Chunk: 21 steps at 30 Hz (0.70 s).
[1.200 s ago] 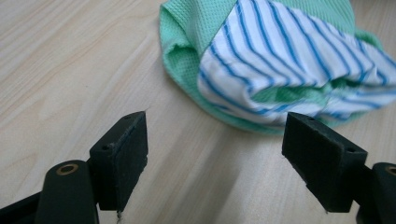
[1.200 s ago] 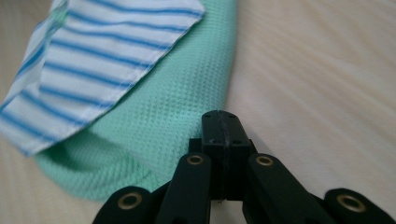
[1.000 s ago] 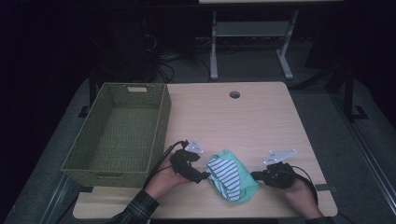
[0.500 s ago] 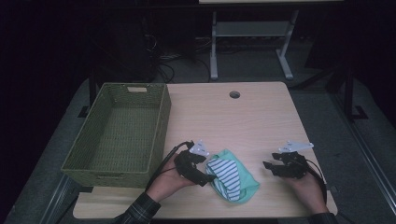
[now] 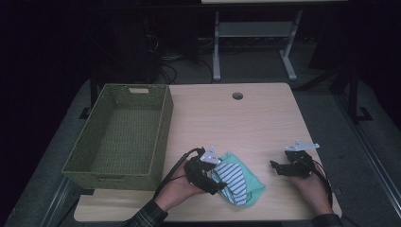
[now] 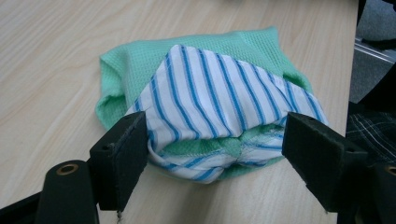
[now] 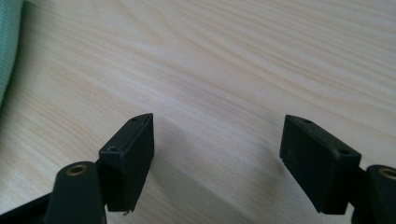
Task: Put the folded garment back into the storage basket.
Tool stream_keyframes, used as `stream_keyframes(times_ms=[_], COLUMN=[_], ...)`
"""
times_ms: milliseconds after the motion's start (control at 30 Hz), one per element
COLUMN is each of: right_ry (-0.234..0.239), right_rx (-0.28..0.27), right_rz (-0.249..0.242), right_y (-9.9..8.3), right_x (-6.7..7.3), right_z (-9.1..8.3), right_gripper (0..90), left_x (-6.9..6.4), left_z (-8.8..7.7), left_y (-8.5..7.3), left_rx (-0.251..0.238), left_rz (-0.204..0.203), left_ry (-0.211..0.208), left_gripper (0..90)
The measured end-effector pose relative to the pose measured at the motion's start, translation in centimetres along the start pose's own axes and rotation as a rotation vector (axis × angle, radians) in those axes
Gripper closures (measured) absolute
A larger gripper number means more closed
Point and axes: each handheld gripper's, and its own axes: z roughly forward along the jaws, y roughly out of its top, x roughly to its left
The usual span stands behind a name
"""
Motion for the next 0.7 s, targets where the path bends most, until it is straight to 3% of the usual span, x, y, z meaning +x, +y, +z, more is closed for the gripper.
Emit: stream_keyframes(times_ms=[133,467,700], right_ry=[0.003,0.024,0.031], right_rx=[0.000,-0.010,-0.014], right_rz=[0.002,0.022,0.028], right_y=[0.0,-0.2,-0.3], right_x=[0.1,-0.2,-0.4], right_z=[0.0,0.1,0.1], right_gripper=[25.0,24.4,23.8], left_x=[-0.4,-1.5,-2.1], left_z=[0.6,1.0,3.4], left_y=[0.1,1.3,0.6], left_rx=[0.015,-0.017,0.079], left_rz=[0.011,0.021,0.026], left_ry=[-0.009,-0.027,-0.023], left_gripper=[21.9,21.9,21.9])
